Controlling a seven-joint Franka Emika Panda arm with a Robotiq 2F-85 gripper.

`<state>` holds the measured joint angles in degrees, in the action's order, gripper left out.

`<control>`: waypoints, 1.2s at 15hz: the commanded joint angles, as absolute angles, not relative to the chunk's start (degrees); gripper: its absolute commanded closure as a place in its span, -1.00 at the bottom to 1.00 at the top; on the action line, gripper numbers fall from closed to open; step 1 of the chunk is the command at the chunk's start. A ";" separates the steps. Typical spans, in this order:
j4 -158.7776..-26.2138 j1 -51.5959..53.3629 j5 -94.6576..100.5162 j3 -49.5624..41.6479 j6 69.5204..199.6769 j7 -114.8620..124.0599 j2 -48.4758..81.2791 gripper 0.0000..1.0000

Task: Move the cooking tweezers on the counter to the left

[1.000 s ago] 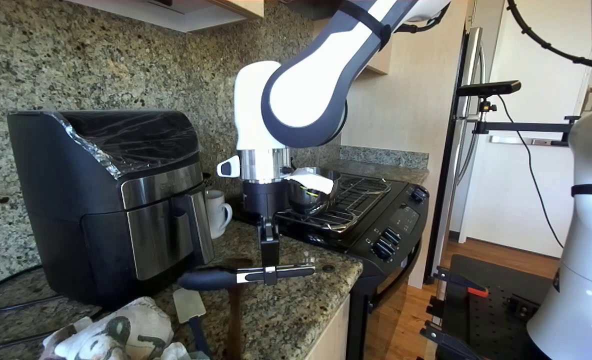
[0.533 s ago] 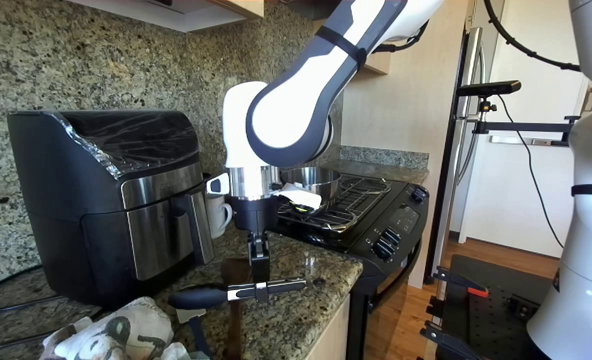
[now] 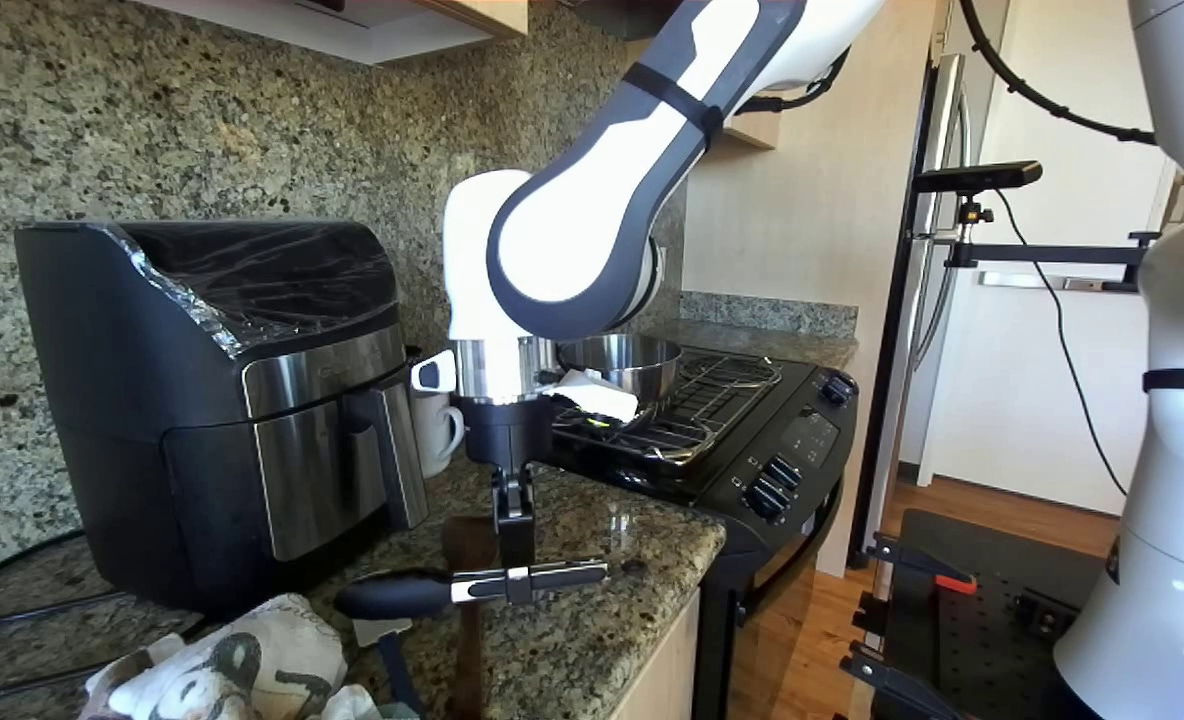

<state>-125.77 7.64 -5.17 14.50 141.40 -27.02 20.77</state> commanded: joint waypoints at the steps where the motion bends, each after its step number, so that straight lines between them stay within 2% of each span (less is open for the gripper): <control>1: -125.44 6.35 -5.97 15.64 142.00 -27.77 20.58 -0.13; 3: -125.58 6.26 -5.89 15.60 142.18 -27.73 20.49 -0.29; 7: -125.56 6.19 -5.69 15.48 142.24 -27.59 20.51 -0.90; 8: -125.58 6.17 -5.67 15.46 142.26 -27.58 20.51 -0.98; 18: -126.70 4.49 -8.37 15.98 141.00 -27.94 17.42 -1.00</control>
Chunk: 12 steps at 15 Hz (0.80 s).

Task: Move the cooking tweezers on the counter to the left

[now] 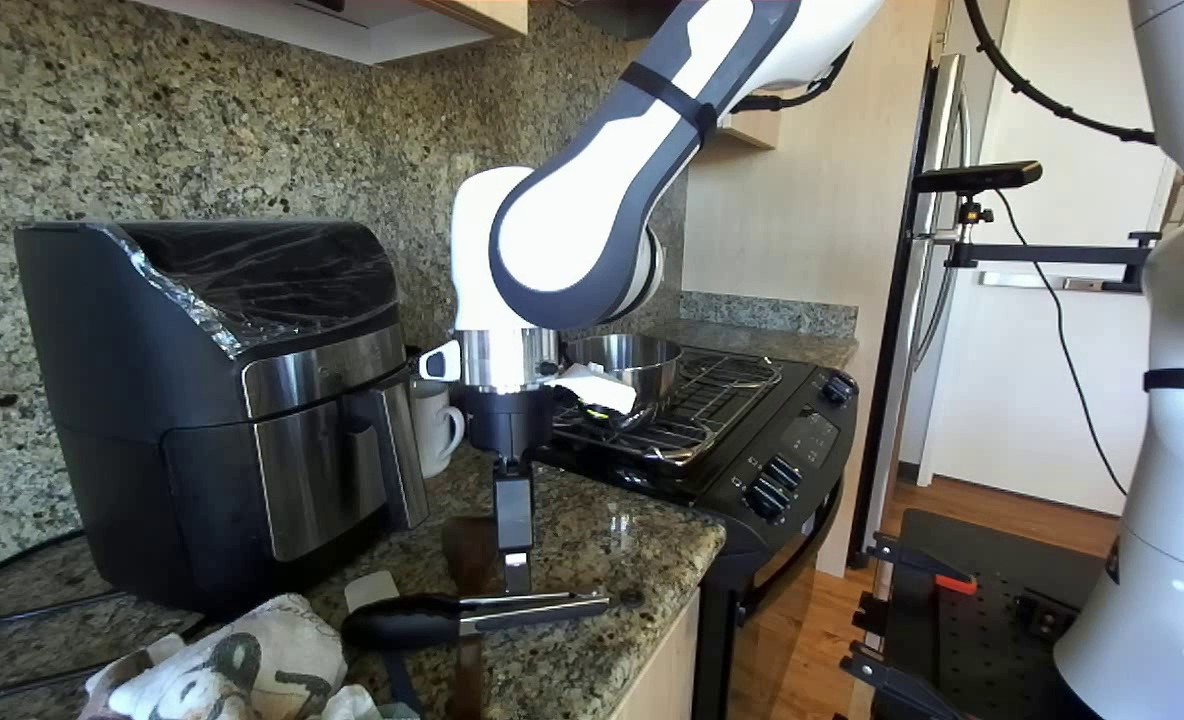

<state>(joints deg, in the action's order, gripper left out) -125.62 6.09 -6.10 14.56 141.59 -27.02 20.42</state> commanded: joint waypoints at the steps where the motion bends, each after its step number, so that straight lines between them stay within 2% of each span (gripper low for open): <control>1: -126.88 4.25 -8.92 16.11 140.90 -28.26 16.73 -1.00; 12: -128.63 4.91 -11.56 12.72 140.98 -18.30 7.76 -1.00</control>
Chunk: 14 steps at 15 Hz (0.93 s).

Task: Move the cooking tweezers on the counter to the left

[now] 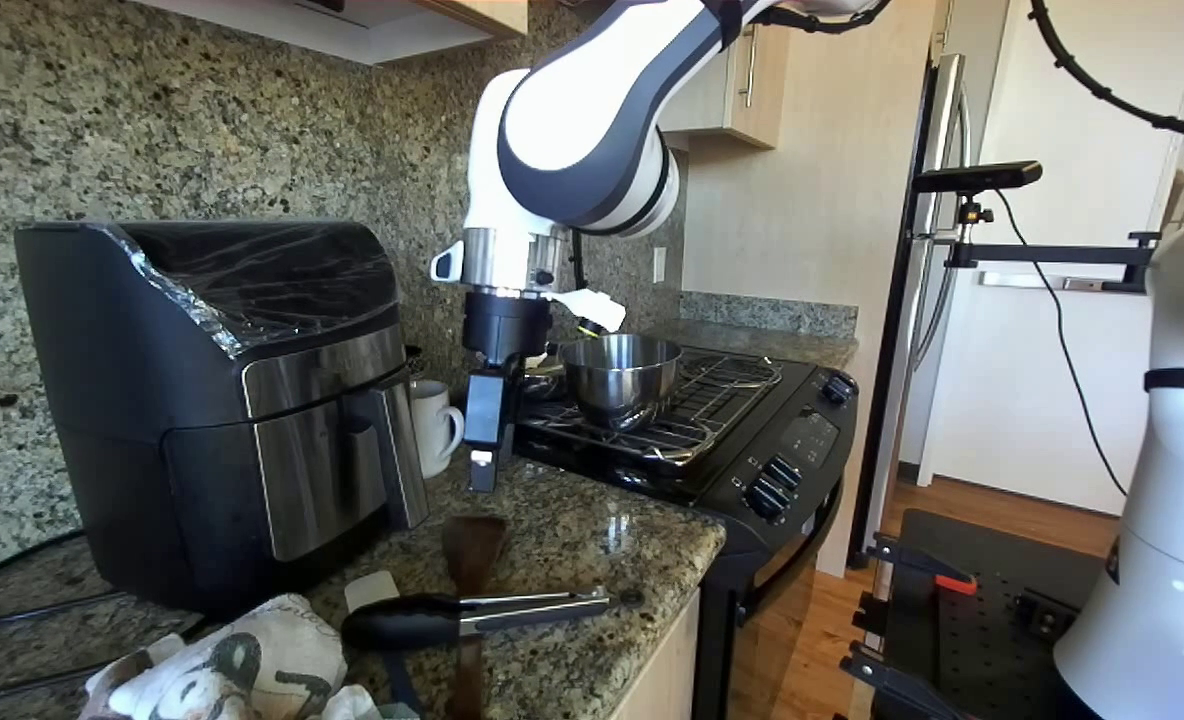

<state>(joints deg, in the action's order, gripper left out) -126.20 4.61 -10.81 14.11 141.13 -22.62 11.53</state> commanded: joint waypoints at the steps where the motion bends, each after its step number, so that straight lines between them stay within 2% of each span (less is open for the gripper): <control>1: -128.71 4.93 -11.43 12.20 140.48 -16.86 7.37 -1.00; 14: -130.83 6.33 -0.79 5.62 140.62 10.70 6.95 -1.00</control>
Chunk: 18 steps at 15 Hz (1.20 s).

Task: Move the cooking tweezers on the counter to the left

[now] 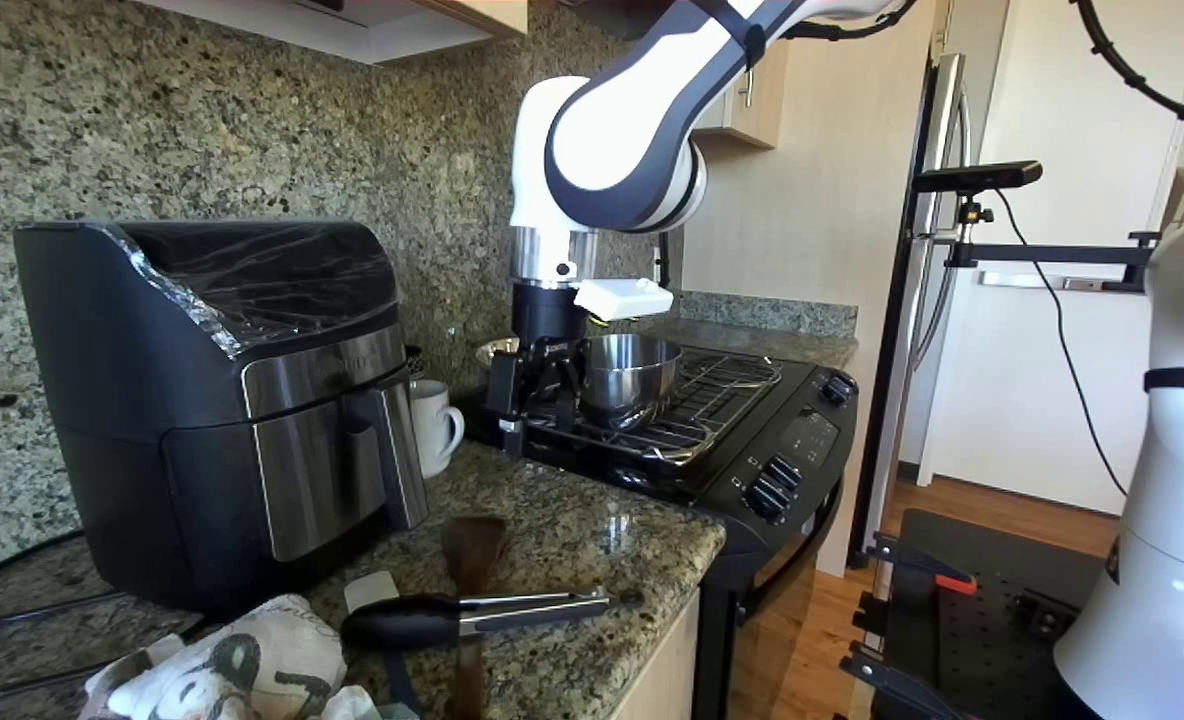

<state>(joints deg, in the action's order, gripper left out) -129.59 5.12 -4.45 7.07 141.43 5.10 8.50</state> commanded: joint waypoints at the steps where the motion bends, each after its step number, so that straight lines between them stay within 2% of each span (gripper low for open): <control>1: -130.74 6.40 0.40 5.42 140.11 12.00 6.99 -1.00; 18: -129.54 6.66 2.38 5.13 137.17 15.20 8.77 -1.00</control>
